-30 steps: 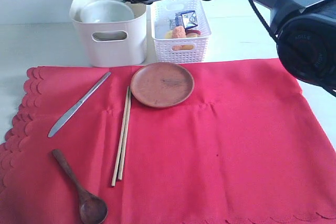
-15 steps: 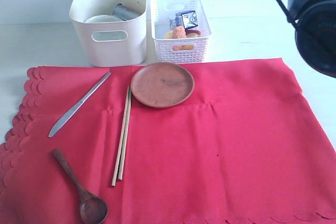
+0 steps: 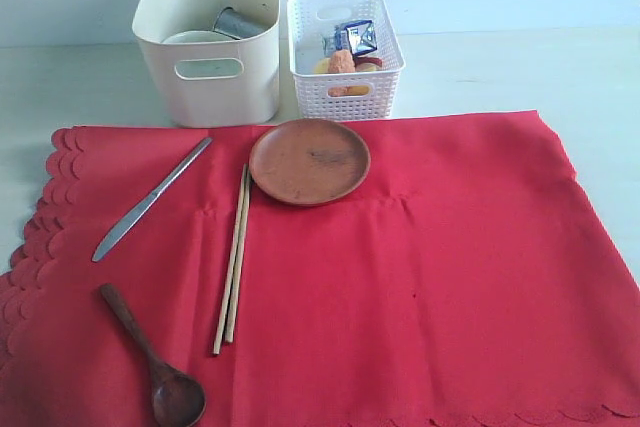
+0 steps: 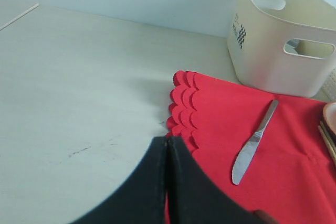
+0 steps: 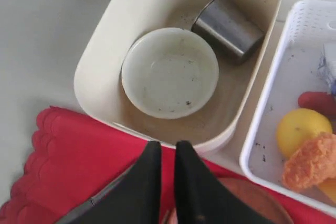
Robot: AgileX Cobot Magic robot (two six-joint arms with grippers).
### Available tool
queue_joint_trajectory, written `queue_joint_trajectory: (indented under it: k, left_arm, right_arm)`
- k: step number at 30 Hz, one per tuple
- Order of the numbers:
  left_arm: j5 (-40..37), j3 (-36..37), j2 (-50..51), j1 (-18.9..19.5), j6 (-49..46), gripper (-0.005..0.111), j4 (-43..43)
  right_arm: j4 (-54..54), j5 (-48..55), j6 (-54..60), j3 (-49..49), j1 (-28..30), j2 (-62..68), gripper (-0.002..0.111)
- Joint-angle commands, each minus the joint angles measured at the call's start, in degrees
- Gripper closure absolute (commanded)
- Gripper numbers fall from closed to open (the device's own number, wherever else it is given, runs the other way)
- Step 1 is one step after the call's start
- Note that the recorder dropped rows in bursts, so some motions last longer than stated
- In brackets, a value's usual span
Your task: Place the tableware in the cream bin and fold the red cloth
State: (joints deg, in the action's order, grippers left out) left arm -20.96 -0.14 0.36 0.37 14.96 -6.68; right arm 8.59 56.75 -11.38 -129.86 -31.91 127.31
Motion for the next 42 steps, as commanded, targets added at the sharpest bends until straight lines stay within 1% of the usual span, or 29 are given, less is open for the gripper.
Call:
queue_joint_trajectory:
  k: [1, 10, 16, 28, 33, 42]
  left_arm:
    - [0.28, 0.14, -0.36, -0.41, -0.16, 0.107, -0.29]
    - [0.28, 0.14, -0.36, -0.41, -0.16, 0.107, -0.29]
    - [0.28, 0.14, -0.36, -0.41, -0.16, 0.107, -0.29]
    - [0.28, 0.14, -0.36, -0.41, -0.16, 0.107, -0.29]
    - [0.28, 0.14, -0.36, -0.41, -0.16, 0.107, -0.29]
    - [0.28, 0.14, -0.36, -0.41, -0.16, 0.107, -0.29]
  right_arm:
    - [-2.64, 3.99, 1.37, -0.37, -0.02, -2.36, 0.108]
    - [-2.55, 5.86, 5.37, 0.29, -0.02, -7.5, 0.108]
    - [-2.55, 5.09, 7.43, 4.56, -0.02, -11.81, 0.108]
    - [-2.66, 1.39, 12.16, 20.12, -0.02, -24.69, 0.108]
    - [-4.14, -1.32, 14.25, 27.75, -0.02, -32.04, 0.108]
    - [-4.49, -4.58, 14.37, 41.1, -0.02, -47.12, 0.108]
